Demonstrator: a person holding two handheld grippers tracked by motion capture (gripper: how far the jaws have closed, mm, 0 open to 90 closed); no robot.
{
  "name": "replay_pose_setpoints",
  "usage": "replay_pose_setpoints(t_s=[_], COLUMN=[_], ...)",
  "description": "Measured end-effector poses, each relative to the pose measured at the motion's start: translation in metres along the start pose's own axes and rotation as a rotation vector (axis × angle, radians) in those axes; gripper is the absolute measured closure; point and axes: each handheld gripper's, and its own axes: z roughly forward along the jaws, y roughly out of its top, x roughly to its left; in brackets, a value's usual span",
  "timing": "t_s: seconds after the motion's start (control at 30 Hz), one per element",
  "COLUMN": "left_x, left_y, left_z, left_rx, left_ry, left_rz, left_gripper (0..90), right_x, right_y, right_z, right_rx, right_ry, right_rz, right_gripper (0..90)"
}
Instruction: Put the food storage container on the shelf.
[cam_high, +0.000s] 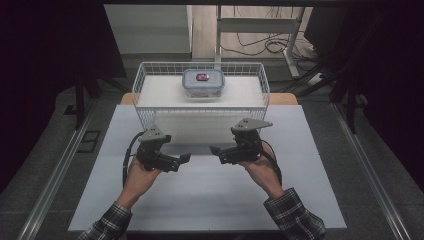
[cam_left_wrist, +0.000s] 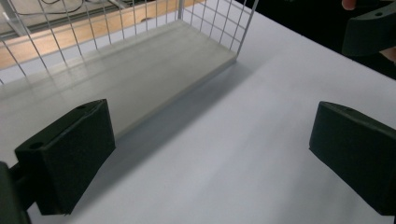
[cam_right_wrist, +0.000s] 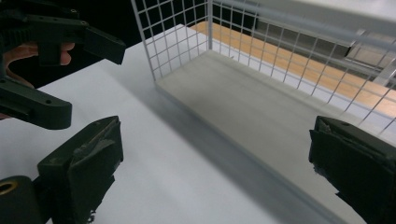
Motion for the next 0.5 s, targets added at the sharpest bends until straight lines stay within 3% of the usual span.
replay_pose_setpoints(t_s=[0.27,0.43,0.5], left_x=[-0.008,-0.010,-0.011], left_y=[-0.029,-0.051,-0.058], left_z=[0.003,0.004,0.002], left_rx=[0.000,-0.009,-0.007], left_ry=[-0.029,-0.043,-0.026], left_rz=[-0.007,-0.047,-0.051], left_gripper=[0.0,0.0,0.0], right_x=[0.009,0.010,0.010], right_y=[-0.027,-0.046,-0.051], right_z=[0.001,0.001,0.000], right_rx=[0.046,0.075,0.077], right_ry=[0.012,0.010,0.011], right_rz=[-0.044,-0.030,-0.019], right_gripper=[0.0,0.0,0.0])
